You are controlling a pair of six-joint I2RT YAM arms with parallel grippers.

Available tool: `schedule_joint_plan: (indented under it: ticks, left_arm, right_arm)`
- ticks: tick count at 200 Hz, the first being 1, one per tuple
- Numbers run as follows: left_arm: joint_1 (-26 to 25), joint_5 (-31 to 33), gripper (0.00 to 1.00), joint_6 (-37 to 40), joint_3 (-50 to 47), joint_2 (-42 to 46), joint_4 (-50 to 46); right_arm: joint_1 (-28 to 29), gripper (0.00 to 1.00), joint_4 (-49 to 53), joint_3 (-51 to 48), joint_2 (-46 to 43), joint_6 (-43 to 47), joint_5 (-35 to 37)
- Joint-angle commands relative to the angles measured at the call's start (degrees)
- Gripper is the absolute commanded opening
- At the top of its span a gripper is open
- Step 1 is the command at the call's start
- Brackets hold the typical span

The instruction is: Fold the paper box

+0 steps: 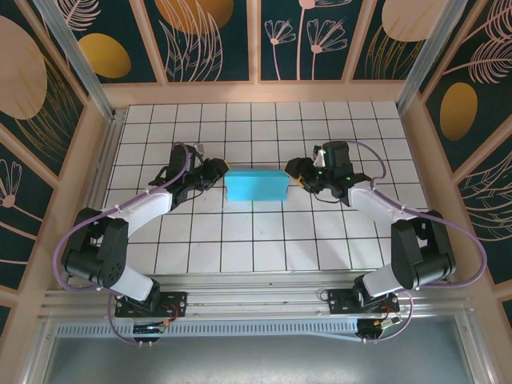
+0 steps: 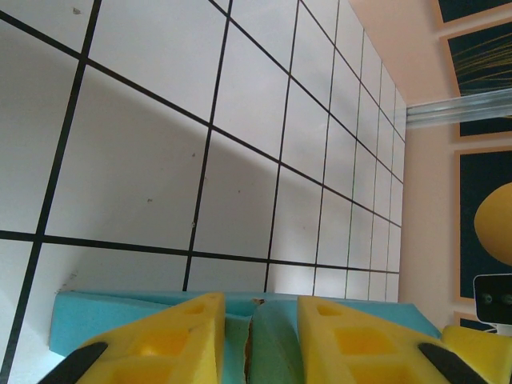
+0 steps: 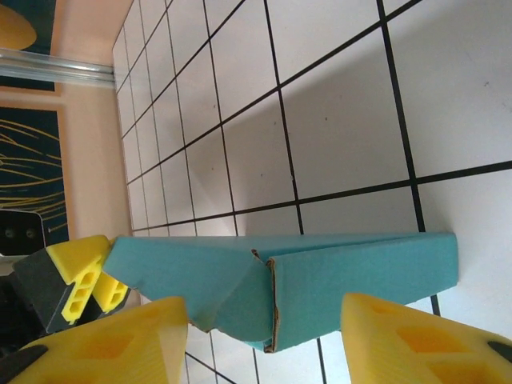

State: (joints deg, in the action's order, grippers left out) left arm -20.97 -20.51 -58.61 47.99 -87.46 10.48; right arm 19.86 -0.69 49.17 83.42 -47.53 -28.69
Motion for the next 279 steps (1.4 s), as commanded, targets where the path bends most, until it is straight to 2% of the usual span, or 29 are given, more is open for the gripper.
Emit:
schedule_joint_plan:
  ticks: [1, 57, 80, 107, 124, 169, 193, 219, 242, 279]
  left_arm:
    - [-0.03, 0.82, 0.28, 0.34, -1.83, -0.17, -4.28]
    - [-0.03, 0.23, 0.28, 1.55, -2.57, 0.32, -4.6]
    - [-0.2, -0.43, 0.26, 1.64, -3.84, 0.36, -4.43]
    - [-1.03, -0.58, 0.2, 1.81, -4.97, 0.23, -4.37]
    - [-1.18, -0.28, 0.19, 1.91, -5.45, -0.06, -4.5]
    - [-1.29, 0.02, 0.16, 2.13, -5.45, 0.16, -5.16]
    - [-1.26, 0.3, 0.17, 2.81, -4.25, 0.93, -6.15]
    - [-1.27, 0.27, 0.32, 3.64, -3.47, 1.83, -6.42]
    - [-1.26, -1.13, 0.35, 3.57, -3.51, 1.79, -5.32]
    - [-1.26, -1.79, 0.35, 3.49, -3.94, 1.42, -5.03]
  right_arm:
    - [-0.03, 0.46, -2.93, -1.5, -0.51, -2.61, -1.02]
    - [-0.03, 0.28, -3.42, -3.7, 0.79, -1.3, 0.25]
    - [-0.01, 0.27, -2.38, -4.38, 0.71, -0.21, 1.97]
    - [-0.06, 0.27, -1.63, -5.17, 0.53, 0.86, 3.54]
    - [-0.03, 0.3, -1.44, -5.3, 0.73, 1.25, 3.84]
    - [-0.33, 0.29, -0.03, -2.56, -0.36, 2.37, 3.43]
    - [-0.71, 0.46, 1.39, 0.03, -1.47, 3.03, 3.11]
    - [-1.64, 0.56, 2.71, 1.95, -2.77, 3.92, 3.71]
    - [-2.32, 0.57, 2.46, 2.34, -2.77, 4.31, 4.08]
    - [-2.14, 0.47, -0.39, 0.67, -0.36, 2.41, 0.91]
